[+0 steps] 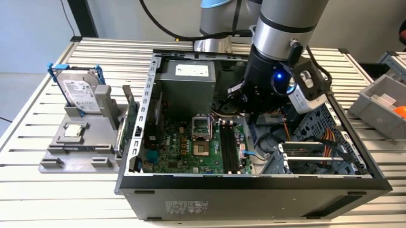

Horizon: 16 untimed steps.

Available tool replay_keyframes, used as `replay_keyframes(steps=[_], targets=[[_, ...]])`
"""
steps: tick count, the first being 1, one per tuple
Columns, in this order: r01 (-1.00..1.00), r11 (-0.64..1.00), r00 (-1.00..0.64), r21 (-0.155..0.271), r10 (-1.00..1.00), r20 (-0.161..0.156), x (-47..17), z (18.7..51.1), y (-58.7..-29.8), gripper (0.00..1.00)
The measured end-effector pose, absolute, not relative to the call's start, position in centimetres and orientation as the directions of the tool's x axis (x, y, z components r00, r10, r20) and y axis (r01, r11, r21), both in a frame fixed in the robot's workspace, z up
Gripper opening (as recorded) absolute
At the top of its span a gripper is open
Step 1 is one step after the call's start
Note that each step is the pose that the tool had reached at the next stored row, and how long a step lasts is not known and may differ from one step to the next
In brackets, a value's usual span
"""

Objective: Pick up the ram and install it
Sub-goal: 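Insert the ram into the slot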

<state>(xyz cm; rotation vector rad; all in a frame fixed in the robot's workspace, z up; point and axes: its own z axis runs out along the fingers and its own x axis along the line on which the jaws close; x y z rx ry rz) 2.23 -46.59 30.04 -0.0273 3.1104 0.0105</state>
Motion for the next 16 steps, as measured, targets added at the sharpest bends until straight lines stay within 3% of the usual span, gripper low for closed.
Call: replay_keyframes(steps=[16], targets=[[0.041,0.999,-0.999,0.006,0.042,-0.031,1.8,27.1,-46.6,0.00]])
